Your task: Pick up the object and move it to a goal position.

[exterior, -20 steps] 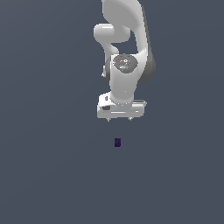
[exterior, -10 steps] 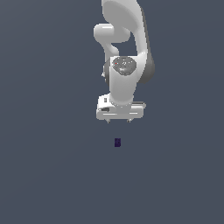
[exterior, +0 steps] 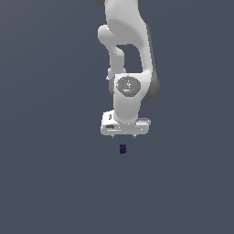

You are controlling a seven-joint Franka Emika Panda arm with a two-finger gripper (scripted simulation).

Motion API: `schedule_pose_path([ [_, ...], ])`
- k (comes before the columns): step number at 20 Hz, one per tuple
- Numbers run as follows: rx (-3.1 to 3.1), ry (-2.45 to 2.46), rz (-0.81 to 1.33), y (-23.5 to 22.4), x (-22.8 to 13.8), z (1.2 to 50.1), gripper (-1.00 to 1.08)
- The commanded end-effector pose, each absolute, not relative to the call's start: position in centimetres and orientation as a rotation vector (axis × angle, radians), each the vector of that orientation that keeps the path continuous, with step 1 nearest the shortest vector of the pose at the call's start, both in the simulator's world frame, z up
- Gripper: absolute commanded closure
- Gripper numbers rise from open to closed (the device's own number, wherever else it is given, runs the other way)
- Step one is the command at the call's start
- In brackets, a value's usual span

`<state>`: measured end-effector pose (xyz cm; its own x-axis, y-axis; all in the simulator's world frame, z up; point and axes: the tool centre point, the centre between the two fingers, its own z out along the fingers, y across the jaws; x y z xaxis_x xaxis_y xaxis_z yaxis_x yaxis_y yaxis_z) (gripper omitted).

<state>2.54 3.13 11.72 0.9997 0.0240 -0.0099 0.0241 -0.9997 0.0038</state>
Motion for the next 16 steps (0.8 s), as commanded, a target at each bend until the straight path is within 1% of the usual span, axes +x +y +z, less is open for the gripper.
schedule_pose_path([
  [1, 3.138, 0.029, -0.011, 3.1, 3.3, 10.3, -0.92],
  [8, 3.141, 0.012, -0.002, 3.0, 4.6, 7.8, -0.92],
  [16, 3.141, 0.009, -0.002, 2.9, 4.8, 7.1, -0.92],
])
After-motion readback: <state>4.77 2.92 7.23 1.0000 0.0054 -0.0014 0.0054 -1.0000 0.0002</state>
